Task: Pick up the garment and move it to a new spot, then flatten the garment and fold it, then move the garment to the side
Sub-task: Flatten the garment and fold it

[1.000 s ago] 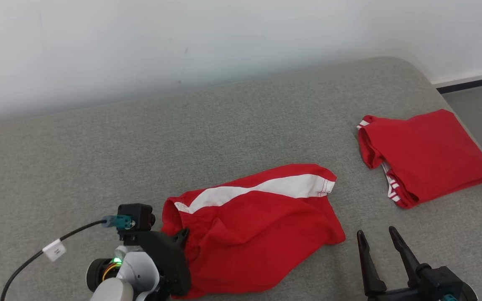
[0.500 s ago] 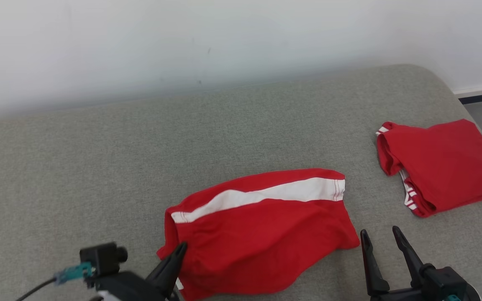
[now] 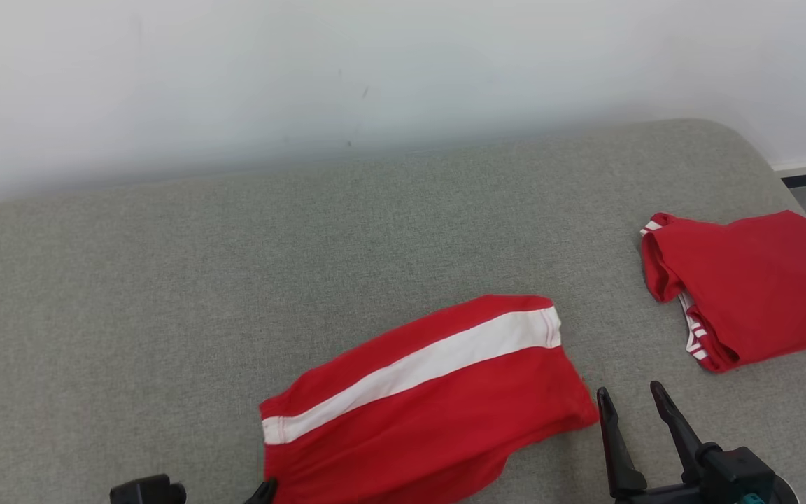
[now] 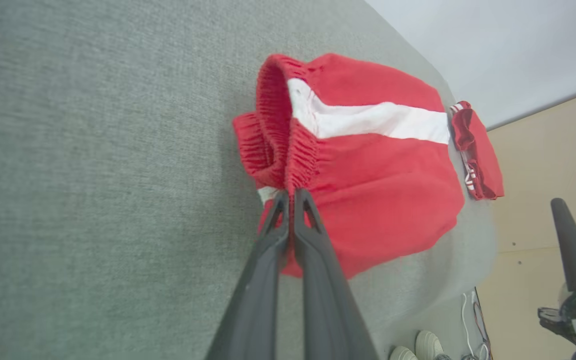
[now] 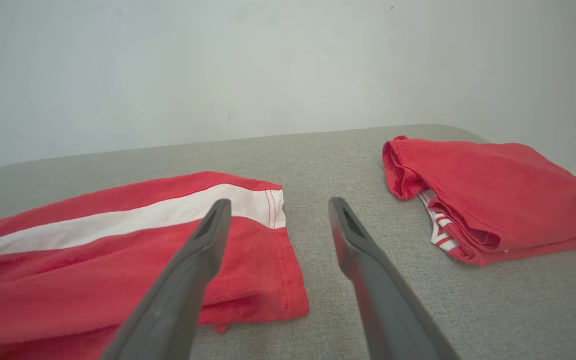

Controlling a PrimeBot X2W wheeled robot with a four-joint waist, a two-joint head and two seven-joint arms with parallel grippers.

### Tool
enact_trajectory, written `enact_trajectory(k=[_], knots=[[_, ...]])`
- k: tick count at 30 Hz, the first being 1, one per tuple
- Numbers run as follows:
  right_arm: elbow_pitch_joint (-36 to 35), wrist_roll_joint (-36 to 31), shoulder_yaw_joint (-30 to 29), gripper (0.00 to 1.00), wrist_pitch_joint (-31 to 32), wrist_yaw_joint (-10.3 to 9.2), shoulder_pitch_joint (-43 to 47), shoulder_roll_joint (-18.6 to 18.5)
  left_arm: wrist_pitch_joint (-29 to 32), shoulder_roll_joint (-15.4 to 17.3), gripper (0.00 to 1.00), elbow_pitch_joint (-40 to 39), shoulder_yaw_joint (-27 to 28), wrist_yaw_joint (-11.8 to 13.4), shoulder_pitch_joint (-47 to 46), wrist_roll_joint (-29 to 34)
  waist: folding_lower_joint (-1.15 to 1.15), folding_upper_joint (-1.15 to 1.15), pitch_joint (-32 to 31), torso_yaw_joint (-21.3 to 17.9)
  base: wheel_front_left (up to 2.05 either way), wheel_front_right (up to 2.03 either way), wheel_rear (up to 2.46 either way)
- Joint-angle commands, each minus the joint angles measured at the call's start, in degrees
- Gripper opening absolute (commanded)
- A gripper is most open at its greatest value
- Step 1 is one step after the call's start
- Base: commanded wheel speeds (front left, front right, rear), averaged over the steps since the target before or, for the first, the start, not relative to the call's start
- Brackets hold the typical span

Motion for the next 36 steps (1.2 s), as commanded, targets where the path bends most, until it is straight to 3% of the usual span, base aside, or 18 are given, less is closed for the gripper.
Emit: enact_trajectory(k=[1,3,4,6,13,22,36], knots=[[0.1,0.3,0.3,1.0,0.2,-0.14,0.3,0.0,-1.5,1.0,0.0,2.2,-0.2,0.5,-0.7,2.7,0.0,0.0,-0.2,0.0,0.0,0.0,0.0],[0.1,0.3,0.4,1.0,0.2,-0.14,0.2,0.0,-2.1,1.0,0.0,3.4,-0.5,0.6,-1.0,3.5,0.0,0.0,-0.3,-0.1,0.0,0.0,0.0],[0.2,0.4,0.5,1.0,0.3,-0.14,0.3,0.0,-3.0,0.9,0.1,4.3,-0.5,0.8,-1.2,4.3,0.0,0.0,-0.4,-0.1,0.0,0.0,0.0],[0.2,0.4,0.6,1.0,0.3,-0.14,0.4,0.0,-4.8,0.9,1.0,6.4,-0.4,0.8,-1.6,5.2,0.0,0.0,-0.7,-0.3,0.0,0.0,0.0],[0.2,0.5,0.1,1.0,0.3,-0.14,1.0,0.0,-14.2,1.3,1.0,9.7,0.4,1.1,-1.7,9.5,0.0,0.0,-1.5,-0.1,0.0,0.0,0.0],[-0.1,0.6,-2.1,1.0,-0.4,-0.14,0.9,0.1,-35.4,1.6,1.0,10.2,3.7,2.2,-1.9,17.7,0.0,0.0,-3.0,2.2,0.0,0.0,0.0],[5.8,0.1,-3.4,1.0,-1.7,-0.14,-3.5,0.0,-37.1,-1.8,1.0,6.2,11.4,0.1,1.0,33.9,0.0,0.0,-5.5,4.8,0.0,0.0,0.0]])
